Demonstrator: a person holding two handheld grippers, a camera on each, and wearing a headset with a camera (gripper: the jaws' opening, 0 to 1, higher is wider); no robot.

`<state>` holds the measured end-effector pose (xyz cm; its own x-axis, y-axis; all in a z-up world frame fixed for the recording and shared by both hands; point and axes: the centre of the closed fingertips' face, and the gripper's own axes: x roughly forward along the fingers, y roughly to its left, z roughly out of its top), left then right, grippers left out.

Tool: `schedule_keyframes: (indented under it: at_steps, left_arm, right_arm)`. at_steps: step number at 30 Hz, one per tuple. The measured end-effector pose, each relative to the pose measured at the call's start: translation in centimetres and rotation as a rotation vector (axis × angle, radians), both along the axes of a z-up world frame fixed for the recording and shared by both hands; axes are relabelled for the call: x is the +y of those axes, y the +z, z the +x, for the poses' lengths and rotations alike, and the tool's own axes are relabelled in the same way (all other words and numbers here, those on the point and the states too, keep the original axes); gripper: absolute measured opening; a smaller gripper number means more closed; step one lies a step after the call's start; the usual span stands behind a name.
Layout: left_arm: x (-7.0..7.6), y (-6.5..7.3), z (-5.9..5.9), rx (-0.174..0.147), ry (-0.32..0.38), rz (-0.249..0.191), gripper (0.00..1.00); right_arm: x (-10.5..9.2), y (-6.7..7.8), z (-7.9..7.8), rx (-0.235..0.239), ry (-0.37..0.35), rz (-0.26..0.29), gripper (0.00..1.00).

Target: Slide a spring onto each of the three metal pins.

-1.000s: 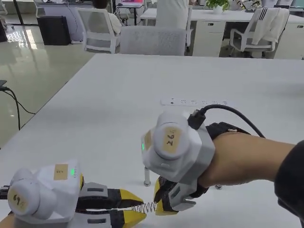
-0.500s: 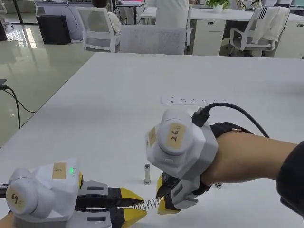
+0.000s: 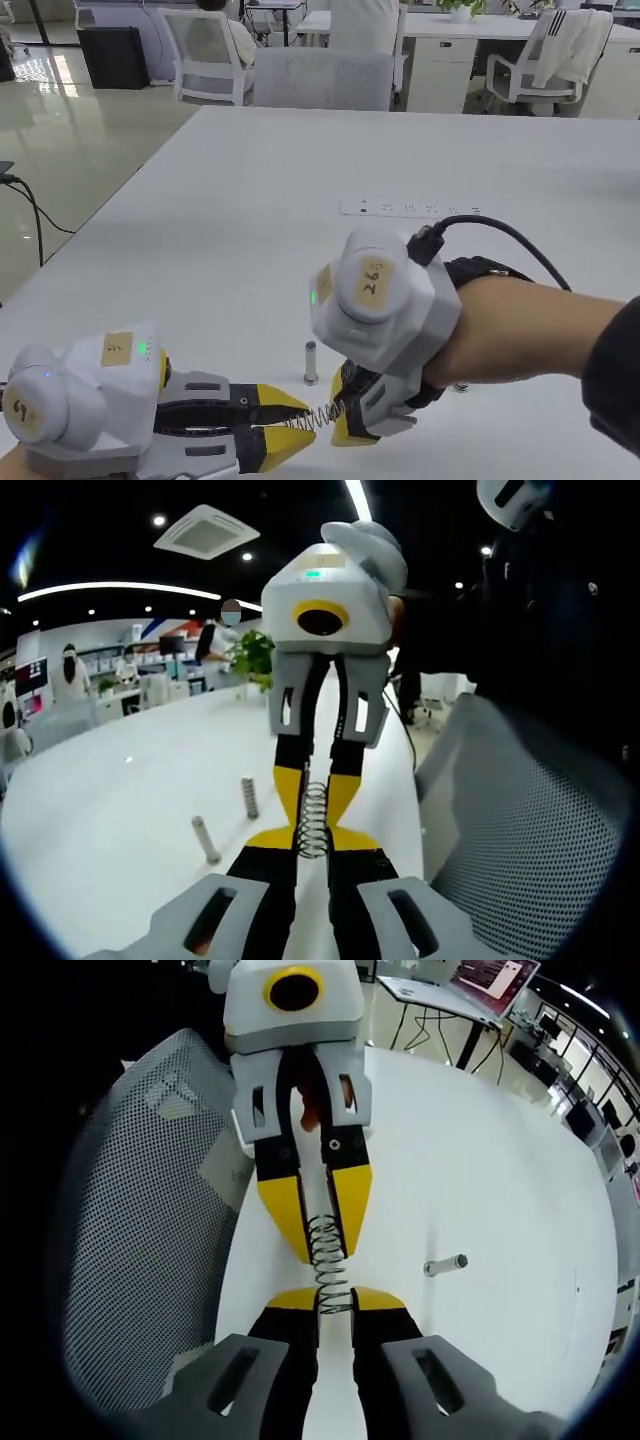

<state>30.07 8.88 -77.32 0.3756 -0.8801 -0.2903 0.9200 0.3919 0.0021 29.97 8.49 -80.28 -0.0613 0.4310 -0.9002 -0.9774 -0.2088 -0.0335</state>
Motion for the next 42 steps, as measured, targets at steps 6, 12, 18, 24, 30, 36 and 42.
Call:
schedule_keyframes:
  at_steps: [6,12,18,24,30,36,42]
  left_arm:
    - [0.0,-0.4,0.1,-0.002,0.001,0.022,0.03]
    - [0.0,-0.5,0.0,-0.003,0.0,0.027,0.03]
    - [-0.1,-0.6,-0.1,-0.001,-0.005,0.03,0.03]
    - [-0.1,-0.7,-0.1,0.005,-0.006,0.029,0.03]
    - [-0.1,-0.8,-0.1,0.009,-0.006,0.029,0.03]
    - [-0.1,-0.9,-0.1,0.009,-0.006,0.027,0.03]
    - [0.1,-1.3,0.0,0.018,0.001,0.033,0.04]
  right_arm:
    - [0.6,1.4,-0.2,0.006,0.001,0.038,0.09]
    - [1.2,2.2,-0.7,0.01,0.008,0.067,0.09]
    - [1.7,2.8,-0.9,0.005,0.02,0.08,0.09]
    - [2.3,3.3,-1.2,0.009,0.028,0.094,0.08]
    - [2.5,3.5,-1.3,0.0,0.037,0.085,0.08]
    - [2.8,3.6,-1.3,-0.002,0.045,0.084,0.08]
    - [2.7,3.7,-1.2,-0.004,0.043,0.084,0.08]
